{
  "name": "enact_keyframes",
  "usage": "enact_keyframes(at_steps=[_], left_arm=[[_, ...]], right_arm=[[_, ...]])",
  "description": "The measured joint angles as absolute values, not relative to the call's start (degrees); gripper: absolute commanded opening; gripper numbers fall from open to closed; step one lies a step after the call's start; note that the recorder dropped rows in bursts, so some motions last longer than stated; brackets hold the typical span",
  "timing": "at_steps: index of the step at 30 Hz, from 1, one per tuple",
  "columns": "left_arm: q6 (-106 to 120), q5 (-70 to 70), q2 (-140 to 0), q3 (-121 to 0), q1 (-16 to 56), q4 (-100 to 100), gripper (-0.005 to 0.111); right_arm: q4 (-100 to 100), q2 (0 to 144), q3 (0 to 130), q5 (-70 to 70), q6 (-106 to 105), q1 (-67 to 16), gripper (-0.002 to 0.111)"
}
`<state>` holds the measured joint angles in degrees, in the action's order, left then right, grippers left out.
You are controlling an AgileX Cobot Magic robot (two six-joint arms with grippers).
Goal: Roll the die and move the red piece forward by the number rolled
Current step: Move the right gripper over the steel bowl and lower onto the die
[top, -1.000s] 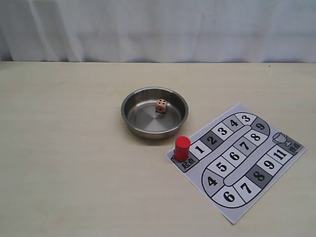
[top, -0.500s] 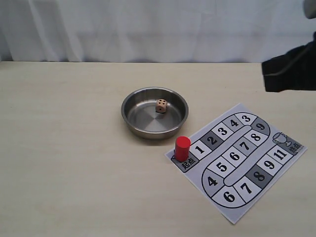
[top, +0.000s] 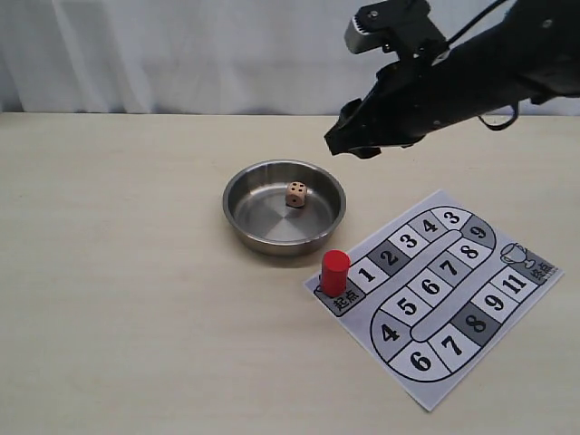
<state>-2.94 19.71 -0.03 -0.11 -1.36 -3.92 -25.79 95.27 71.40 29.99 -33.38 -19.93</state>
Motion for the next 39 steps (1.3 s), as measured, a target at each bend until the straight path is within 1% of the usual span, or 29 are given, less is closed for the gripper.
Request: enact_keyframes(at_steps=[1, 2, 4, 5, 10, 13, 23, 31, 39], left_arm=[[-2.94, 19.71, -0.03, -0.11, -1.36, -3.92, 0.0], [-2.94, 19.71, -0.03, -0.11, -1.36, -3.92, 0.0], [-2.94, 19.71, -0.03, -0.11, -1.36, -3.92, 0.0], [-2.94, 19.71, -0.03, -0.11, -1.36, -3.92, 0.0], [-2.94, 19.71, -0.03, -0.11, -1.36, -3.92, 0.0], [-2.94, 19.71, -0.03, -0.11, -1.36, -3.92, 0.0], [-2.94, 19.71, -0.03, -0.11, -1.36, -3.92, 0.0], [-2.94, 19.71, -0.03, -0.11, -1.36, -3.92, 0.0], [-2.94, 19.71, -0.03, -0.11, -1.36, -3.92, 0.0]], right_arm=[[-25.88, 97.04, 72.85, 29.99, -33.38, -20.07, 0.052], [-26.16, 99.49, 75.16, 29.99, -33.51, -20.15, 0.055], [-27.0, 105.22, 79.21, 29.99, -33.4, -20.15, 0.069], [-28.44, 107.98, 81.17, 29.99, -33.4, -20.15, 0.07], [-29.89, 115.58, 85.42, 30.12, -33.4, -21.54, 0.07], [-27.58, 119.7, 87.47, 26.78, -33.4, -24.06, 0.07], [-24.86, 126.25, 87.69, 18.27, -33.52, -24.78, 0.07], [-24.86, 127.45, 87.69, 13.21, -33.52, -24.78, 0.07], [-24.86, 128.02, 87.69, 12.87, -33.52, -24.78, 0.07]])
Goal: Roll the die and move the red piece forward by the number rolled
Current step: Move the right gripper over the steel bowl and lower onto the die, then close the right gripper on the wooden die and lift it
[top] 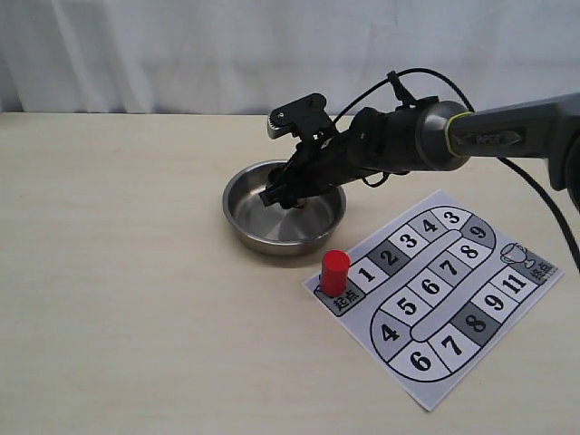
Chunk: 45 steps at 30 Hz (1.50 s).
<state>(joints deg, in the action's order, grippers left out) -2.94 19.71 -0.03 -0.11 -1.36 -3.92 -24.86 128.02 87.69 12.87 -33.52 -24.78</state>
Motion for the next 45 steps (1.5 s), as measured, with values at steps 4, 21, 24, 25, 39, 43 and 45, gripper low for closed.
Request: enact_keyframes(at_steps=[4, 21, 24, 25, 39, 43, 45], left_arm=[[-2.94, 19.71, -0.03, -0.11, -1.36, -3.92, 0.0], [-2.94, 19.71, -0.03, -0.11, -1.36, -3.92, 0.0], [-2.94, 19.71, -0.03, -0.11, -1.36, -3.92, 0.0], [-2.94, 19.71, -0.03, -0.11, -1.36, -3.92, 0.0], [-2.94, 19.71, -0.03, -0.11, -1.36, -3.92, 0.0], [-2.94, 19.71, -0.03, -0.11, -1.36, -3.92, 0.0], [-2.94, 19.71, -0.03, -0.11, -1.36, -3.92, 0.0]], right_arm=[[-24.86, 129.67, 87.69, 12.65, -33.52, -24.78, 0.07], [-24.86, 131.02, 87.72, 10.99, -32.86, -24.78, 0.008], [-24.86, 131.02, 87.82, 11.57, -32.32, -24.78, 0.004], [-24.86, 130.9, 87.82, 11.71, -32.32, -24.78, 0.004], [-24.98, 128.19, 87.82, 10.26, -31.97, -24.78, 0.052], [-26.8, 128.8, 87.82, 9.94, -31.24, -24.78, 0.071], [-29.72, 128.89, 87.94, 9.94, -30.97, -24.78, 0.07]])
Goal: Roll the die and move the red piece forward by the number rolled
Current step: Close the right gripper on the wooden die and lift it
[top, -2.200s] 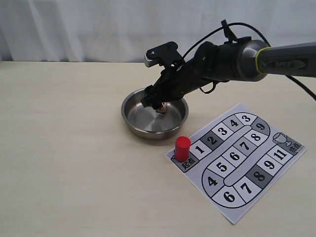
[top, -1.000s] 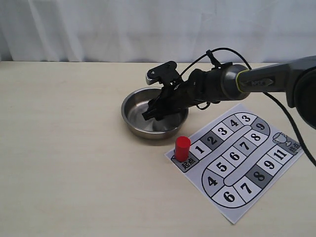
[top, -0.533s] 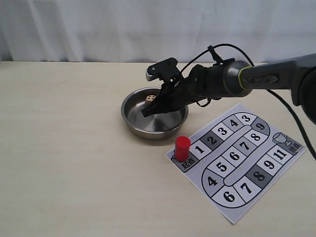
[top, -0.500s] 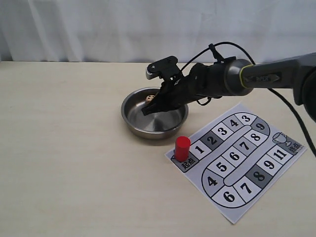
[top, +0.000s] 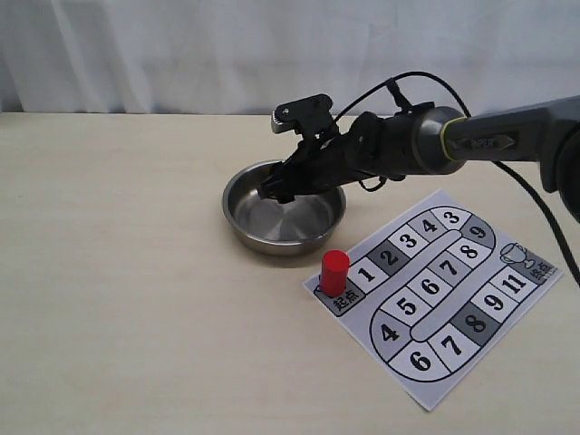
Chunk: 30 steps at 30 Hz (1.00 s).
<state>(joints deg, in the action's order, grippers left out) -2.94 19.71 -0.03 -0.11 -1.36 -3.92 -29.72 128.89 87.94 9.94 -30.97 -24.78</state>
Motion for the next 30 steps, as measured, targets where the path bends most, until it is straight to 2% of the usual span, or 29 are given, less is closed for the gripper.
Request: enact_keyframes(at_steps=[5, 14, 30], left_arm=[[-2.94, 19.71, -0.03, -0.11, -1.36, -3.92, 0.0], [-2.94, 19.71, -0.03, -0.11, -1.36, -3.92, 0.0], [-2.94, 19.71, -0.03, -0.11, -1.36, -3.92, 0.0]], right_arm=[[-33.49, 130.7, 91.89, 11.43, -29.74, -24.78, 0.06], [-33.91, 135.35, 96.65, 12.86, -28.88, -24.78, 0.06], [-33.91, 136.95, 96.78, 11.45, -29.08, -24.78, 0.059]])
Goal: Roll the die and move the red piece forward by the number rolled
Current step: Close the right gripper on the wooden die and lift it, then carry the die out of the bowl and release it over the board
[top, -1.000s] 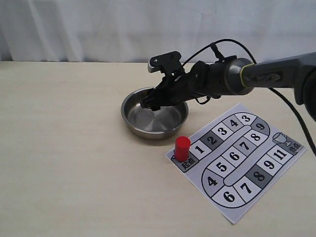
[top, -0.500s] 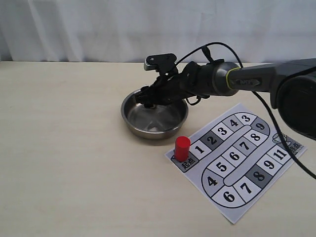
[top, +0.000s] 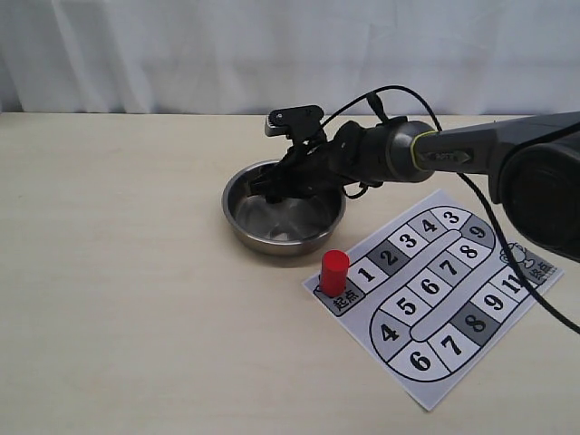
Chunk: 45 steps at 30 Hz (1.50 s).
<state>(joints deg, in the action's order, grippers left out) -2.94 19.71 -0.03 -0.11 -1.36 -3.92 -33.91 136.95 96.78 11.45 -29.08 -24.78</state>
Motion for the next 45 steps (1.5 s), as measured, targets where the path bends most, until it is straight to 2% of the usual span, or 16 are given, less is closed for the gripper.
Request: enact_keyframes(at_steps=[2, 7, 11, 20, 30, 40, 45], left_arm=[[-2.94, 19.71, -0.03, -0.11, -1.36, -3.92, 0.0], [-2.94, 19.71, -0.03, -0.11, -1.36, -3.92, 0.0], [-2.94, 19.71, -0.03, -0.11, -1.36, -3.92, 0.0], [-2.94, 19.71, -0.03, -0.11, -1.36, -3.92, 0.0], [-2.94, 19.71, -0.03, -0.11, -1.36, -3.92, 0.0], [-2.94, 19.71, -0.03, -0.11, -1.36, -3.92, 0.0], [-2.94, 19.71, -0.03, -0.11, -1.36, -3.92, 0.0]], right_arm=[[-33.91, 137.17, 96.78, 11.39, -29.08, -24.78, 0.051], [-33.91, 137.38, 96.78, 11.34, -29.08, -24.78, 0.023], [-33.99, 137.38, 96.78, 11.34, -29.08, -24.78, 0.004], [-33.99, 136.98, 96.88, 12.93, -29.3, -24.78, 0.004], [-31.8, 129.79, 96.88, 24.39, -27.33, -24.78, 0.004], [0.0, 120.82, 96.21, 42.71, -2.01, -24.78, 0.004], [4.95, 115.49, 90.32, 45.29, 2.12, -22.37, 0.004]])
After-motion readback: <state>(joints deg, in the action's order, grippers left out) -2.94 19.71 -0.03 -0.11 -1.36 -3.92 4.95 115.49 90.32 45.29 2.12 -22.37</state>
